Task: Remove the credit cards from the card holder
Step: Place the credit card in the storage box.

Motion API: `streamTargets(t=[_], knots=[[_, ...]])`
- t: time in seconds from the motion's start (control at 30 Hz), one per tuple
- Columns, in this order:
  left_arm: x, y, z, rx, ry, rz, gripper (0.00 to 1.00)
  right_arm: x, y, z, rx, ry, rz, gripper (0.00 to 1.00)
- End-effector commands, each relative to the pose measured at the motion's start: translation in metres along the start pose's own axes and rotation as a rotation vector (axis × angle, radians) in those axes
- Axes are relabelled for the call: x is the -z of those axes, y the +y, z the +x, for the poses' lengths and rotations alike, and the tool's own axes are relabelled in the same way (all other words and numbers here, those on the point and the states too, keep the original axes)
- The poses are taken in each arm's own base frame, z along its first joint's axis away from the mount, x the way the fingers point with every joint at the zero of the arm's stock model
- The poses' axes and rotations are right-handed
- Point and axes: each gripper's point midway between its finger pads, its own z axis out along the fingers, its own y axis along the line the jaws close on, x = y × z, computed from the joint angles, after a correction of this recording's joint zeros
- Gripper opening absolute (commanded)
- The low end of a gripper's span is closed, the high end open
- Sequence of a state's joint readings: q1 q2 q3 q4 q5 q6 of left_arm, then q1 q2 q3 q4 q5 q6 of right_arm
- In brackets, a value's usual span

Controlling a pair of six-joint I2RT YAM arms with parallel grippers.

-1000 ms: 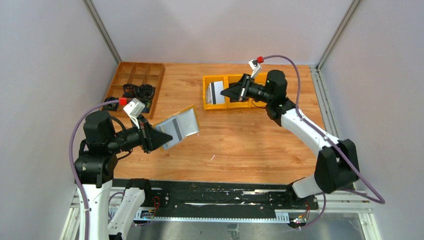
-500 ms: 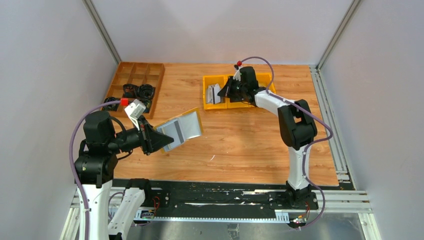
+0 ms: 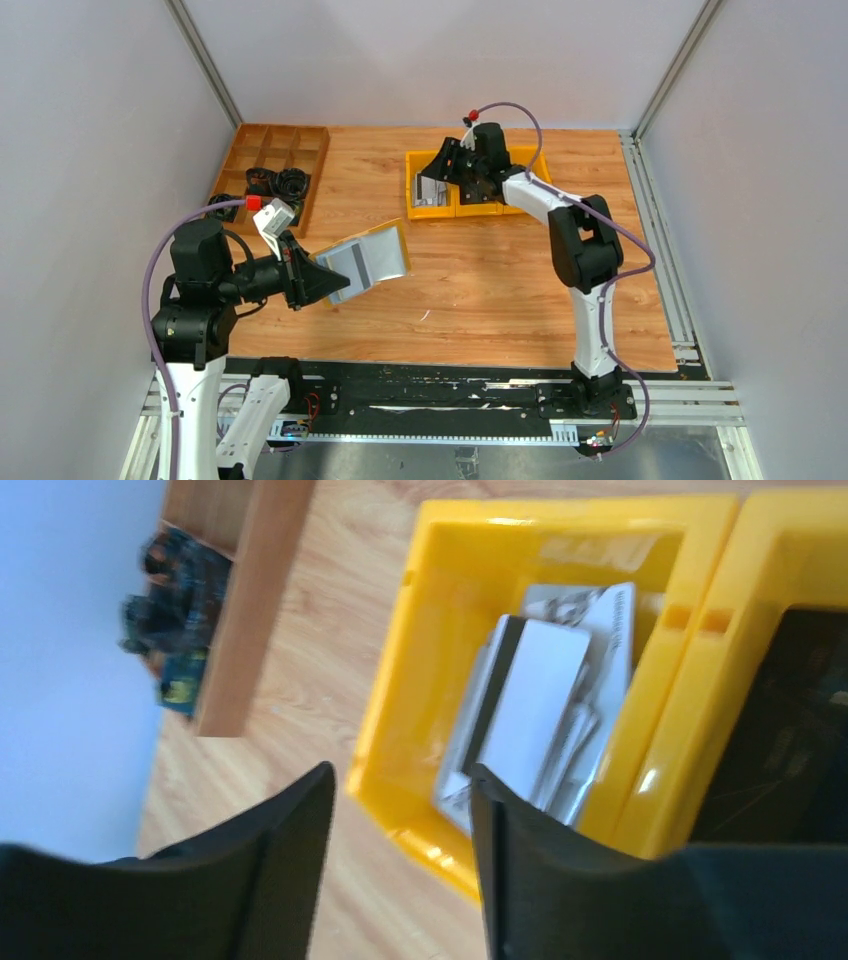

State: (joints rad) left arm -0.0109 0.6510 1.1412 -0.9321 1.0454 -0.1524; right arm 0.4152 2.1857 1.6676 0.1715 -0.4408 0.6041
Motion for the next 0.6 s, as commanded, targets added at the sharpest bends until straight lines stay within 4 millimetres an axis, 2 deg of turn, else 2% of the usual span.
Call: streamTargets(t=[0.0,0.07,0.13,0.2,0.23,0.33,0.4,0.47,0.57], knots=[[0.0,-0.008,0.003,-0.011,0.01,0.055,0.0,0.061,0.091,-0.043,0.067,-0.121,-0.207,0.6],[0.0,-0.009,0.003,-0.011,0.011,0.061,0.0,0.096,0.126,-0.051,0.077,-0.151,-0.307,0.7],[0.0,-0.009,0.003,-0.017,0.009,0.061,0.0,0.135,0.169,-0.047,0.074,-0.152,-0.474,0.76],[0.001,-0.009,0.003,-0.025,0.008,0.056,0.0,0.171,0.206,-0.029,0.066,-0.118,-0.648,0.78],[0.001,-0.009,0.003,-0.026,0.007,0.054,0.0,0.196,0.228,-0.018,0.077,-0.088,-0.749,0.78],[0.001,-0.009,0.002,-0.025,0.006,0.049,0.0,0.253,0.271,0.009,0.08,-0.083,-0.978,0.79],[0.001,-0.009,0.001,-0.03,0.003,0.046,0.0,0.279,0.29,0.035,0.087,-0.056,-1.076,0.8],[0.002,-0.009,0.0,-0.032,-0.001,0.041,0.0,0.299,0.303,0.052,0.104,-0.042,-1.127,0.8],[0.003,-0.011,-0.002,-0.035,-0.006,0.037,0.0,0.309,0.311,0.078,0.173,-0.026,-1.133,0.8]])
